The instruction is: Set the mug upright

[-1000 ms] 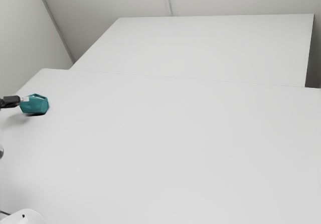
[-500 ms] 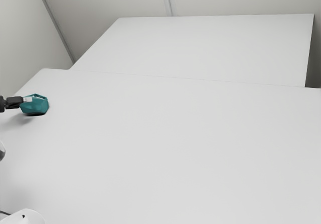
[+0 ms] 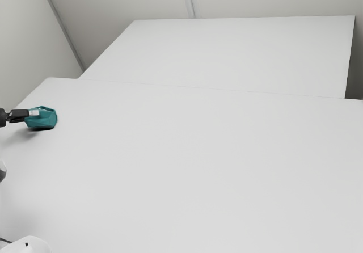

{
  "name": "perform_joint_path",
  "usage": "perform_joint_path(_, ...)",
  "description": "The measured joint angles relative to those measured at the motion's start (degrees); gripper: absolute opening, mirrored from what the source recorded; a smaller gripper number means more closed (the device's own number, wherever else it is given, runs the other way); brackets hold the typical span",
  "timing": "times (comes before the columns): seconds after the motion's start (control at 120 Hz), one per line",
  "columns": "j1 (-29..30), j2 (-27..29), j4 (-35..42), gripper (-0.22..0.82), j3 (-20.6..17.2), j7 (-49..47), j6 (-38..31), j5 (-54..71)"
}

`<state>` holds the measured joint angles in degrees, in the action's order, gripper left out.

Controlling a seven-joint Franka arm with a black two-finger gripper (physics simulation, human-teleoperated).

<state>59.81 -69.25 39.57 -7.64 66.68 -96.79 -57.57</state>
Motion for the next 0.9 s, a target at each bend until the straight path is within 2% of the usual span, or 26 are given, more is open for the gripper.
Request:
perform_joint_path(0.517, 0.4, -0.1, 0.5, -0.07, -0.3, 0.0, -0.4, 0.2)
perform_joint_path(0.7, 0.4, -0.1, 0.4, -0.15, -0.6, 0.0, -0.4, 0.1)
perform_joint_path(0.9, -0.1, 0.9, -0.4, -0.17, -3.7, 0.1, -0.6, 0.1)
